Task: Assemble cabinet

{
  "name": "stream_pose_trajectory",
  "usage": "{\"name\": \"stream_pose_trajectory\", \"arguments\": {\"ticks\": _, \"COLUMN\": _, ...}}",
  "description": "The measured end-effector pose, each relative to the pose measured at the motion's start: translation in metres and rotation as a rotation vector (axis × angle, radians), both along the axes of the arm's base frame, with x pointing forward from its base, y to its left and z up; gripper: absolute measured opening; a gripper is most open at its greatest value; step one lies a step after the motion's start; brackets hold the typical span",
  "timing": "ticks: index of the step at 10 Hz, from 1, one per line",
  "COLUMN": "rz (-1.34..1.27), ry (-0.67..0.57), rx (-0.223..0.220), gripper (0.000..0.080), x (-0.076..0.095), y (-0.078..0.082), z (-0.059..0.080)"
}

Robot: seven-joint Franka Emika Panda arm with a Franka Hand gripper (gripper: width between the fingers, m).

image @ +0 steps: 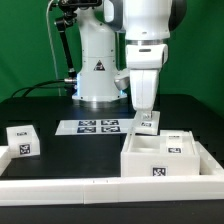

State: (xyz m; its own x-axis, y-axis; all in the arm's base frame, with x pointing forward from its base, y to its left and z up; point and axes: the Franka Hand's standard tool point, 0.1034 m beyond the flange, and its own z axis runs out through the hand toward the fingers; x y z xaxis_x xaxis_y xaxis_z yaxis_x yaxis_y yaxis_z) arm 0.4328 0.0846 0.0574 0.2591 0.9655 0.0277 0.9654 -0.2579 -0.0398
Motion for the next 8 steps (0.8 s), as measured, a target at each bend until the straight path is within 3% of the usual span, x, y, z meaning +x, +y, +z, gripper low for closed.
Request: {"name": "stream_pose_trajectory", "arguments": {"ticks": 8, "rz": -0.005, "ry": -0.054, "rx": 0.016, "gripper": 0.0070, "x": 0.0065, "y": -0.0021, "z": 0.0009}}
